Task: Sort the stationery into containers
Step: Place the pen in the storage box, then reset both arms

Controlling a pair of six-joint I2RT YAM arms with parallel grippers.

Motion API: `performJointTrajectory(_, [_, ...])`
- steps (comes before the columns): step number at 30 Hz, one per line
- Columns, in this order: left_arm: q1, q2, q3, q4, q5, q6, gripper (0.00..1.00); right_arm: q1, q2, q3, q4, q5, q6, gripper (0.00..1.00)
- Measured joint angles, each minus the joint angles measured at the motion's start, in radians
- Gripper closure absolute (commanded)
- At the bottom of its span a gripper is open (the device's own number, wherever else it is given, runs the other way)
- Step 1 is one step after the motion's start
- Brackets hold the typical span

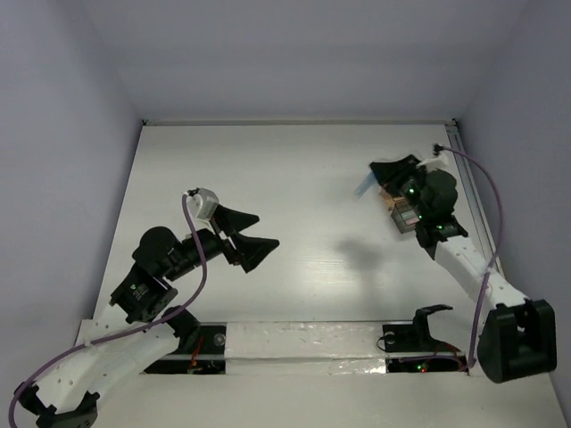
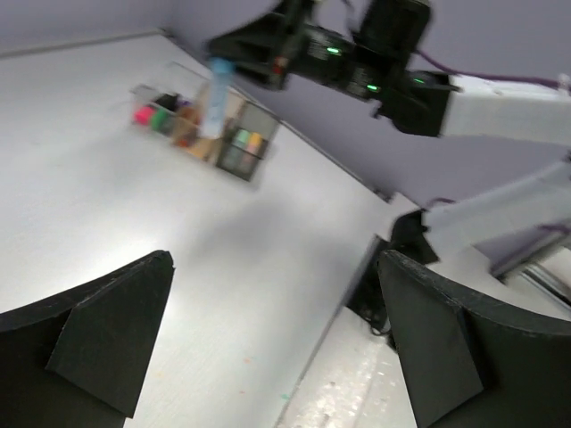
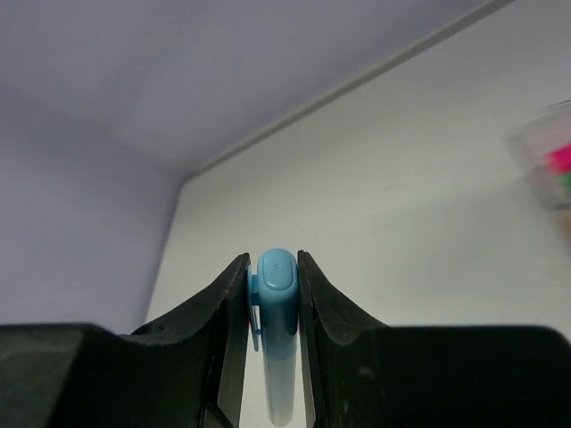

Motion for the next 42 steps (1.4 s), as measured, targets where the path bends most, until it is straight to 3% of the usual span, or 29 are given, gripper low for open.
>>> performJointTrajectory(5, [0.000,-0.036,0.058,-0.123,-0.159,0.101,0.01,-0.231,-0.159,-0.085,-0.086,0.241,-0.014,1.00])
performJointTrajectory(12, [0.000,-0.046,0.044,-0.196,-0.298,0.170,0.01,-0.352,-0.186,-0.133,-0.161,0.528,-0.056,1.00])
performJointTrajectory(24, [0.000,-0.069,0.037,-0.243,-0.417,0.203,0.01,-0.415,0.062,-0.134,-0.160,0.589,-0.065,0.98])
performJointTrajectory(25, [0.000,-0.069,0.037,-0.243,-0.419,0.204,0.01,-0.415,0.071,-0.134,-0.160,0.580,-0.063,0.96])
performJointTrajectory(26, [0.000,-0.069,0.037,-0.243,-0.420,0.204,0.01,-0.415,0.080,-0.134,-0.159,0.572,-0.059,0.86])
performJointTrajectory(27, [0.002,-0.069,0.037,-0.243,-0.421,0.205,0.01,-0.415,0.085,-0.134,-0.159,0.566,-0.057,0.64])
performJointTrajectory(29, [0.004,-0.069,0.037,-0.243,-0.422,0.207,0.01,-0.415,0.092,-0.134,-0.159,0.555,-0.047,0.48])
performJointTrajectory(30, [0.005,-0.069,0.037,-0.243,-0.423,0.208,0.01,-0.415,0.093,-0.134,-0.161,0.551,-0.043,0.32])
performJointTrajectory(33, [0.008,-0.069,0.037,-0.242,-0.422,0.208,0.01,-0.415,0.089,-0.133,-0.162,0.540,-0.043,0.13])
performJointTrajectory(40, [0.021,-0.071,0.037,-0.242,-0.420,0.210,0.01,-0.415,-0.016,-0.122,-0.196,0.504,-0.070,0.06])
performJointTrajectory(42, [0.024,-0.077,0.037,-0.241,-0.420,0.207,0.01,-0.415,-0.071,-0.104,-0.219,0.453,-0.077,0.08])
